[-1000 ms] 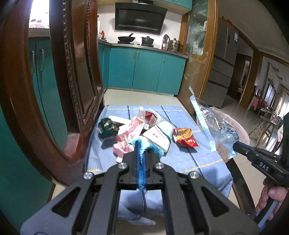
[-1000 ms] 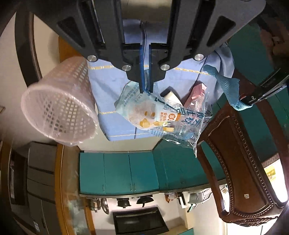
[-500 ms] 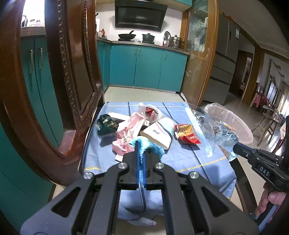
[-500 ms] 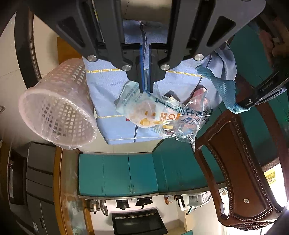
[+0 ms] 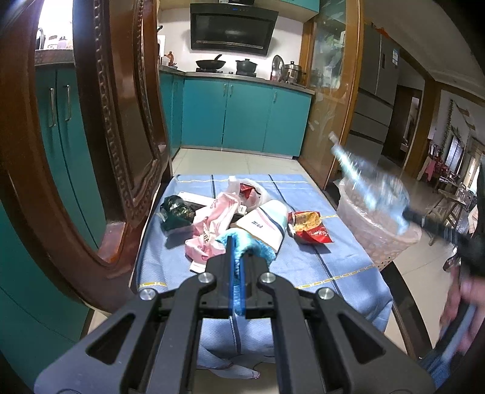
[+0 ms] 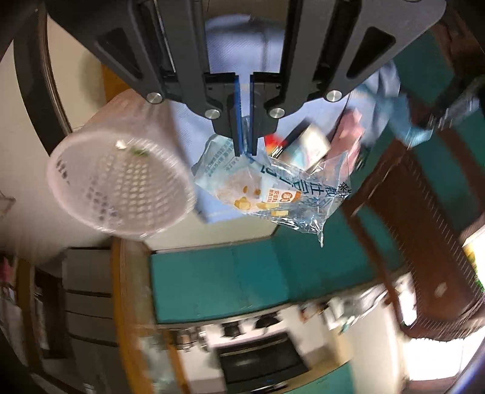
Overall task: Collect trash
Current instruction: 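Drop the snack bag into the basket with the right gripper while the left gripper drops the cloth, then return both tools above the table, then grasp the pink plastic bag with the left gripper and lift it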
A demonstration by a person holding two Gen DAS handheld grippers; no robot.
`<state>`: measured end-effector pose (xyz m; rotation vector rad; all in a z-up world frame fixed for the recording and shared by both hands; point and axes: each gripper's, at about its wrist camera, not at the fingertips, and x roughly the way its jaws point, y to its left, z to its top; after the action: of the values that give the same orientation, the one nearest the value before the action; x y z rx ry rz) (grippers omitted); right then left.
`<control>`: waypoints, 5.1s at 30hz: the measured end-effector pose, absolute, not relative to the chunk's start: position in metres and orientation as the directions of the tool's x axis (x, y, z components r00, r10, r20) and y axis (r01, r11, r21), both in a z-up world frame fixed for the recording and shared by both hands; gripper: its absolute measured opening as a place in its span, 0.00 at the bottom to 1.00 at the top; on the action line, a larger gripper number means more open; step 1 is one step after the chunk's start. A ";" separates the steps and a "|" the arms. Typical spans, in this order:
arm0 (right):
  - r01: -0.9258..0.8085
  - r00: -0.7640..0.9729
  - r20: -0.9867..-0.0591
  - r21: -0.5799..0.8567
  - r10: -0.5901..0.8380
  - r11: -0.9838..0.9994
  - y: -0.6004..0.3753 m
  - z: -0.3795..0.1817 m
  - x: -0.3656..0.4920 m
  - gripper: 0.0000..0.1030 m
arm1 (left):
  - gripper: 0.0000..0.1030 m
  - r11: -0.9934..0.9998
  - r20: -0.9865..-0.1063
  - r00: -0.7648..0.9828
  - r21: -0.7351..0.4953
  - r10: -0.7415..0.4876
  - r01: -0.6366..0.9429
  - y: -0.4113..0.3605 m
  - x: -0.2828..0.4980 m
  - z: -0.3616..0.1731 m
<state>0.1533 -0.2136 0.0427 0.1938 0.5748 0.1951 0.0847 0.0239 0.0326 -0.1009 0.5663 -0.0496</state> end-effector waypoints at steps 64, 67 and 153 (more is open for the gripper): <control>-0.073 0.848 -0.504 0.193 0.163 0.978 -0.220 0.057 0.148 0.97 | 0.97 0.997 -0.603 0.798 -0.056 0.002 -0.044 0.011 0.096 0.027; -0.145 0.835 -0.516 0.123 0.188 0.982 -0.184 0.047 0.130 0.97 | 0.97 0.998 -0.617 0.787 -0.021 0.028 -0.051 0.019 0.080 0.019; -0.192 0.812 -0.547 0.084 0.206 0.978 -0.164 0.028 0.117 0.97 | 0.21 1.000 -0.791 0.612 0.015 0.018 -0.011 0.024 0.223 -0.050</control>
<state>0.1168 -0.1640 0.0278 0.0252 0.5867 0.2125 0.2231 0.0239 -0.0500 0.0088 0.9124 0.0167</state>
